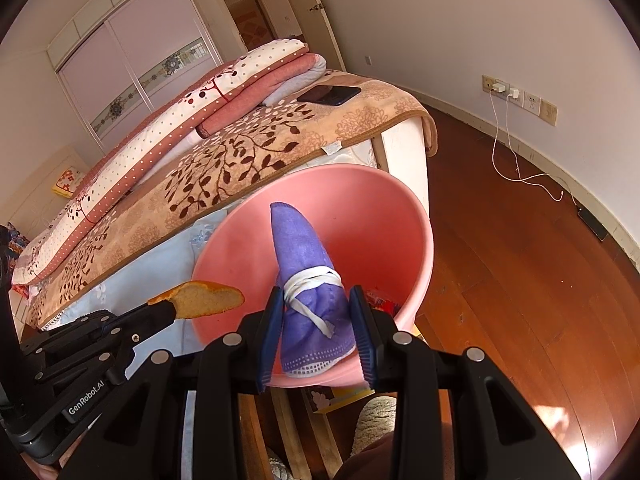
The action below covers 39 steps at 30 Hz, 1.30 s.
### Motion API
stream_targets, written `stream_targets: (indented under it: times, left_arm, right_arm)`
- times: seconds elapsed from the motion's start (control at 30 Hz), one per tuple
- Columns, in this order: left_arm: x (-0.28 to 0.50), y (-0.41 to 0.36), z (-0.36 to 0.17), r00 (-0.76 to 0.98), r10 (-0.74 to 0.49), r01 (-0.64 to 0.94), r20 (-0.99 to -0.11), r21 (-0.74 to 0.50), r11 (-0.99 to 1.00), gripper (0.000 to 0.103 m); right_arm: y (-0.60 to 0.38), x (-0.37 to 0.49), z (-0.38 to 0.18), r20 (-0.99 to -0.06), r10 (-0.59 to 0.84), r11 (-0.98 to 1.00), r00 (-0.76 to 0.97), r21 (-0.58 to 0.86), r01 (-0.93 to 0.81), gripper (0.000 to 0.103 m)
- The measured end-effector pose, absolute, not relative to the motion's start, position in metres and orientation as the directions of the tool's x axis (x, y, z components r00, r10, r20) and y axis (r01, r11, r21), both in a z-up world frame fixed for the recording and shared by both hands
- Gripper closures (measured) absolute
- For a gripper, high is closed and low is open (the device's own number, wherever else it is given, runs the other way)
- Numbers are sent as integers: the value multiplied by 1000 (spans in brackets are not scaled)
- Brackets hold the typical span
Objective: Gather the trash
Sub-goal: 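Open both tools to drop the crisp and purple bag into the bucket, then move both open tools back over the remaining trash on the sheet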
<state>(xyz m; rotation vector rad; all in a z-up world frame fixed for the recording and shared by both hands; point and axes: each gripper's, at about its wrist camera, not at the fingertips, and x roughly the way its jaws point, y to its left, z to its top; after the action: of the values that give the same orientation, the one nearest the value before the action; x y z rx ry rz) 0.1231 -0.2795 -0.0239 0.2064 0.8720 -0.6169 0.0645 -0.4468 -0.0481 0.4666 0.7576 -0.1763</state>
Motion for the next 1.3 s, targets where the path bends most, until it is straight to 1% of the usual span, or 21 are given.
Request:
stream_targets:
  times: [0.03,0.1,0.13,0.17,0.43,0.53,0.63,0.9,1.3]
  left_arm:
    - [124,-279,-24,480,-424,584,-768,-80,808,97]
    - [124,-278,-24,477,-433,582,-765,-95,808,87]
    - [124,-277,-23,475,-440,580,-762,-105,808,79]
    - [124,-277,-22,474,-445,578,-760,-113,808,76]
    - [122,-269,-18,465,-473,573,-748,-153,805,76]
    - [121,-265,-16,465,-480,568,-744,-165,806,76]
    - [119,-259,-14,468,-486,564,-738,-174,807,76]
    - [114,-235,-5,498,-487,536,-718,-186,823,76]
    - [105,-181,1,549,-451,456,-704,-199,867,76]
  right_arm:
    - [-447,65,-48,-697,11,884,717,342,319,70]
    - [-448,65,-49,-697,9,883,717,341,321,69]
    - [-448,66,-49,-698,9,883,716,342,322,69]
    - [-448,66,-49,-698,8,883,716,341,323,69]
    - [-448,64,-47,-694,2,881,720,342,327,69]
    - [-446,63,-44,-691,-3,882,723,338,327,63]
    - [-442,63,-40,-685,-9,887,728,331,322,62]
    - [-421,59,-26,-665,1,908,747,314,278,61]
    - [-362,65,-12,-647,69,945,759,286,158,61]
